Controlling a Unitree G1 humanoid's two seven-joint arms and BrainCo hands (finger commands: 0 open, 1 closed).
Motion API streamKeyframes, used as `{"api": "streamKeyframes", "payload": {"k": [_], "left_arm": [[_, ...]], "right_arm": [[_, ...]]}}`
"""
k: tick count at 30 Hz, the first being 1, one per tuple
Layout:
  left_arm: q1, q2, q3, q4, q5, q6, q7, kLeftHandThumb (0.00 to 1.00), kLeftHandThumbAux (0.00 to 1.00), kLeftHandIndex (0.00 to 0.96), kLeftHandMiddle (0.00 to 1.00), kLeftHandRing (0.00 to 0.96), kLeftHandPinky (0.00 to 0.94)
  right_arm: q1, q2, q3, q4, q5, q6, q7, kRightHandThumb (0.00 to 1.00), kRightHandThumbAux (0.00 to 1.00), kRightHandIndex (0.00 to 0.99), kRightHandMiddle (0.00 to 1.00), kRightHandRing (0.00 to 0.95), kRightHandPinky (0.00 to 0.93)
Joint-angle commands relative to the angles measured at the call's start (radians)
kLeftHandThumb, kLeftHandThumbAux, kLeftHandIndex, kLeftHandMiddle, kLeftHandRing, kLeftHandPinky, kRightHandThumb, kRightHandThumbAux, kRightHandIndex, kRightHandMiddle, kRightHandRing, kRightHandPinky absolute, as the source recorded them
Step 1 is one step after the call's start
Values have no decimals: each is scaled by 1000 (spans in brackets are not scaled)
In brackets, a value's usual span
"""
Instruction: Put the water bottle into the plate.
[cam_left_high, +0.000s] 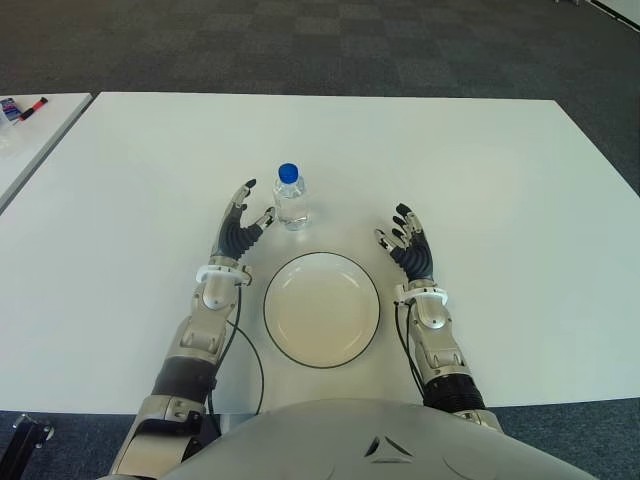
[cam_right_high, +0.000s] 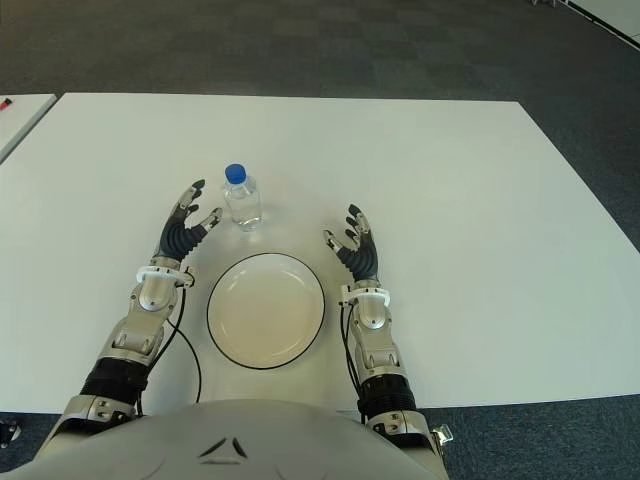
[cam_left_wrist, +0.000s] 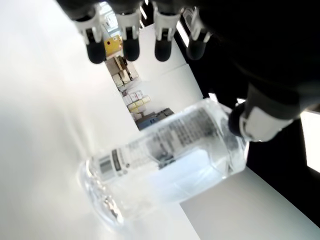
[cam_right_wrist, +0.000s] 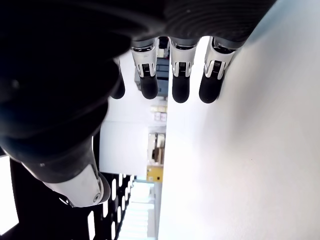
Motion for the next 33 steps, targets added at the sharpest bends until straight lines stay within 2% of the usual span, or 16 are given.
{"api": "streamKeyframes", "payload": {"k": [1, 15, 33], "left_arm": [[-6, 8, -11, 4, 2, 5, -19, 475, 561, 0, 13, 2, 24], [1, -6, -14, -51, -15, 58, -50, 532, 540, 0, 4, 10, 52], [5, 1, -35, -56, -14, 11, -51, 538, 463, 0, 1, 3, 3]], "right_arm": [[12, 3, 0, 18, 7, 18, 4, 329, 767, 85, 96, 95, 132], [12, -1, 0, 14, 8, 28, 12, 328, 760, 79, 96, 96, 134], [8, -4, -1, 20, 3, 22, 16, 316, 766, 76, 94, 94, 131]]}}
